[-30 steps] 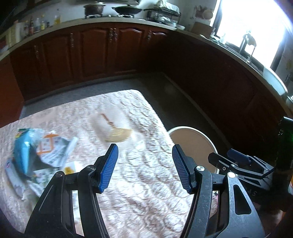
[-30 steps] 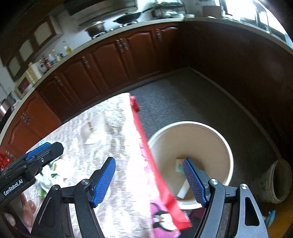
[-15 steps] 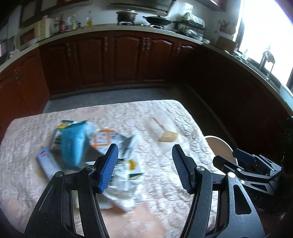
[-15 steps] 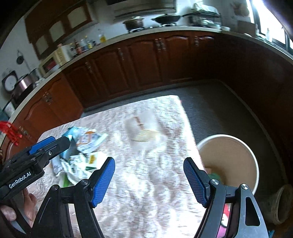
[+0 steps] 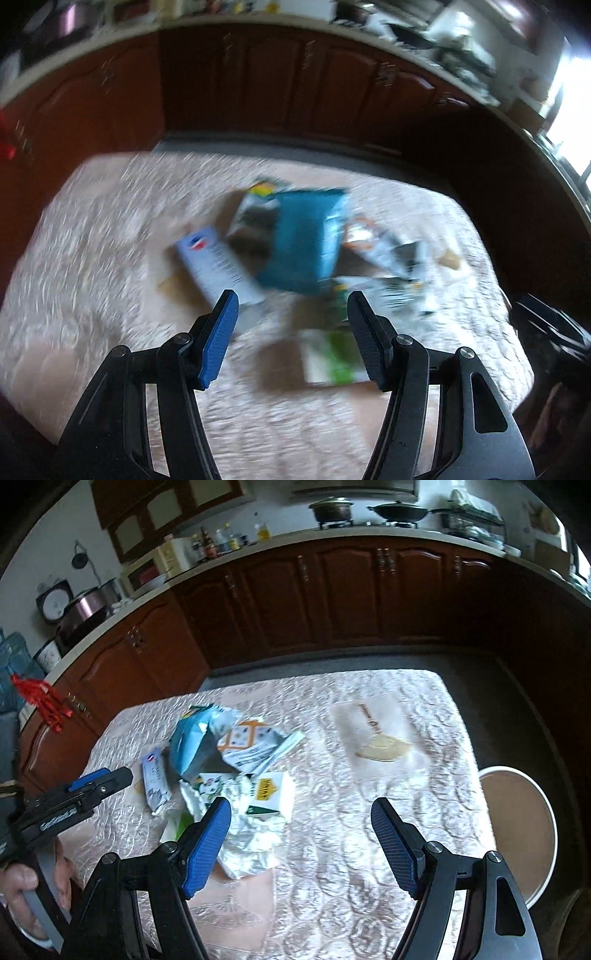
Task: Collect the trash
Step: 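Move both open tools back over the table toward the medicine boxes, then grasp the white medicine box with the left tool while the right tool grasps the blue bag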
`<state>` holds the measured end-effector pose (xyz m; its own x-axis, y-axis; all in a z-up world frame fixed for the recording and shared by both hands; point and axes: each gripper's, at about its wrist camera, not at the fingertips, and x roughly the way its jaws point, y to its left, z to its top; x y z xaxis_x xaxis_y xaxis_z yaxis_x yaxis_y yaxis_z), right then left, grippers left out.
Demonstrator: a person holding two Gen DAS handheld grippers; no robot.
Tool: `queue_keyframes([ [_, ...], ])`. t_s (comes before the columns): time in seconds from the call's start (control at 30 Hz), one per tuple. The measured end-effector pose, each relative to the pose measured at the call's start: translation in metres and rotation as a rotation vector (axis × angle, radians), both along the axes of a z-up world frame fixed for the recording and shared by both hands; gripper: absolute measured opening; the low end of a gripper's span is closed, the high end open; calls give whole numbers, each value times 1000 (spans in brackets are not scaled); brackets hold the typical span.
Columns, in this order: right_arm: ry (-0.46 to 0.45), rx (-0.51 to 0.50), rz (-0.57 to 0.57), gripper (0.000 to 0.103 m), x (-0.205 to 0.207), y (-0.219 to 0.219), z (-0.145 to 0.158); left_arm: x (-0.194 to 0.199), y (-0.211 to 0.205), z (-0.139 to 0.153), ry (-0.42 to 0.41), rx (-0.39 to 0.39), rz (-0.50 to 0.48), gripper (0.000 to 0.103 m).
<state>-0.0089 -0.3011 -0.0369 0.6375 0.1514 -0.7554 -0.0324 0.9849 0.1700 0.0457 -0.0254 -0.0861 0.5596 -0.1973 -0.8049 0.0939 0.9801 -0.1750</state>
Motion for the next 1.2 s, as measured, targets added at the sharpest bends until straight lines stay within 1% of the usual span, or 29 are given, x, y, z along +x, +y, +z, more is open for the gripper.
queue_keyframes([
  [0.1,13,-4,22,76,3,10,-4,13,24,-18,55,-21,65,60],
  [0.2,21,-7,36,76,4,14,-8,24,39,-33,85,-31,113,60],
  [0.33,35,-8,45,76,9,18,-12,44,45,-52,130,-63,150,60],
  [0.43,48,5,54,76,15,20,-15,59,44,-61,146,-77,164,60],
  [0.63,56,30,92,76,32,32,-15,82,41,-80,180,-10,196,60],
  [0.77,68,51,128,76,50,49,-17,86,49,-84,177,-24,192,59],
  [0.83,70,61,153,76,60,60,-18,85,52,-83,173,-15,177,57],
  [0.87,73,63,164,76,65,66,-19,83,55,-81,170,-5,173,56],
  [0.9,83,61,175,76,72,73,-21,80,59,-79,168,-1,171,42],
  [0.97,98,63,194,76,82,86,-26,75,71,-72,154,-12,171,22],
  [1.0,110,66,203,76,90,94,-31,74,78,-70,161,-8,174,14],
  [1.1,148,75,206,76,107,111,-45,71,91,-70,173,-5,163,14],
  [1.2,203,106,211,76,119,126,-60,65,101,-72,191,-53,159,15],
])
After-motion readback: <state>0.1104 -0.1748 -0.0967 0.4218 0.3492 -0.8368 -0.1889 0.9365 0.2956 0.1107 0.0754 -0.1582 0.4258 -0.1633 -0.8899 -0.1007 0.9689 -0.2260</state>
